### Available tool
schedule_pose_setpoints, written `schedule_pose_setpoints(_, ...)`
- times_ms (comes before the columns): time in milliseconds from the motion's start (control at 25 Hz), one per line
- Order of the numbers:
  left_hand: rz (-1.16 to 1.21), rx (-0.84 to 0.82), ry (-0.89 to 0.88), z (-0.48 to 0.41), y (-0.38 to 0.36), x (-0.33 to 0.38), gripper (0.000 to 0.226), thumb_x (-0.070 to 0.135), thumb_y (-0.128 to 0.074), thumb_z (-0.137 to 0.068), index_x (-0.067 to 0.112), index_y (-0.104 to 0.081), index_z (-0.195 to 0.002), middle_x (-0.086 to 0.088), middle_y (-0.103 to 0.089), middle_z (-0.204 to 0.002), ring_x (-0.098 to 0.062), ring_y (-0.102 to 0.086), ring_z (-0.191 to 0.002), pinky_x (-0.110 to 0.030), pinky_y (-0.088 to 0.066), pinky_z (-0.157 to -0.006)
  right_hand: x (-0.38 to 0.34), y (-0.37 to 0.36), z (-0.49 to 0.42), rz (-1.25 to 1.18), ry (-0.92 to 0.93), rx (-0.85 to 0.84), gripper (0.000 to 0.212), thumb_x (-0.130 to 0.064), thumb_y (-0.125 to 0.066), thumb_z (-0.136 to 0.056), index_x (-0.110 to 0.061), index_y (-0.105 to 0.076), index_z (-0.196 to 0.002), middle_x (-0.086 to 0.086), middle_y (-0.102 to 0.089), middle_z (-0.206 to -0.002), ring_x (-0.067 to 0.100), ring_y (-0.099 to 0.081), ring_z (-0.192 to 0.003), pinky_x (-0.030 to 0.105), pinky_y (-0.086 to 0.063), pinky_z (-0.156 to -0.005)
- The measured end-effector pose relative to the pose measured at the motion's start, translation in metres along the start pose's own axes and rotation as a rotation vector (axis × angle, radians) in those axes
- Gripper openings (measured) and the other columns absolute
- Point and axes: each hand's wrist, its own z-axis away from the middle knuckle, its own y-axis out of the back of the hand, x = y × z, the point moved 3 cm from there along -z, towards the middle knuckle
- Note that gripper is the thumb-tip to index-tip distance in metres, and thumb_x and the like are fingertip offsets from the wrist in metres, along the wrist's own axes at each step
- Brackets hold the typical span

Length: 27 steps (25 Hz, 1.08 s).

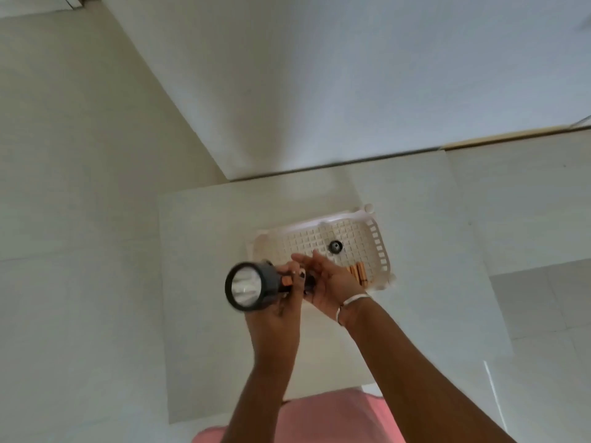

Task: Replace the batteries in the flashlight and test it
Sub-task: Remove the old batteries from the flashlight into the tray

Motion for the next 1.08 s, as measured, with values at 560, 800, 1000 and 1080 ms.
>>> schedule_pose_setpoints(560,0.258,0.130,0.174,-0.009,0.004,-0.023,0.018,0.017,-0.070,-0.083,0.012,-0.062,-0.098,-0.016,-0.070,-0.102,-0.032,-0.069,-0.103,-0.047,-0.059,-0.084,-0.001,0.005,0.003,-0.035,0.021,-0.005,0.020,-0.010,-0.064,-0.085,0.003,-0.071,-0.099,0.019,-0.072,-0.101,0.029,-0.071,-0.092,0.036,-0.060,-0.073)
schedule_pose_setpoints(800,0.736,0.376,0.801,-0.014,0.012,-0.045,0.021,0.019,-0.062,-0.092,0.015,-0.057,-0.112,-0.009,-0.075,-0.103,-0.041,-0.067,-0.105,-0.027,-0.059,-0.053,-0.009,0.013,0.005,0.021,0.074,0.021,0.019,-0.018,-0.068,-0.082,-0.002,-0.076,-0.088,0.015,-0.074,-0.085,0.022,-0.072,-0.078,0.029,-0.060,-0.068)
schedule_pose_setpoints(1000,0.752,0.355,0.850,-0.015,0.010,-0.050,0.013,0.020,-0.063,-0.092,0.019,-0.058,-0.103,-0.015,-0.071,-0.112,-0.044,-0.065,-0.107,-0.026,-0.058,-0.050,-0.014,0.015,0.005,0.096,0.127,0.022,0.012,-0.013,-0.070,-0.081,-0.005,-0.075,-0.088,0.012,-0.074,-0.082,0.021,-0.072,-0.075,0.028,-0.059,-0.067)
schedule_pose_setpoints(1080,0.745,0.356,0.830,-0.017,0.010,-0.050,0.013,0.019,-0.063,-0.091,0.018,-0.058,-0.102,-0.015,-0.071,-0.112,-0.044,-0.066,-0.105,-0.027,-0.058,-0.051,-0.014,0.014,0.005,0.127,0.138,0.040,0.011,-0.017,-0.074,-0.076,-0.008,-0.074,-0.082,0.013,-0.074,-0.081,0.022,-0.072,-0.074,0.029,-0.059,-0.065)
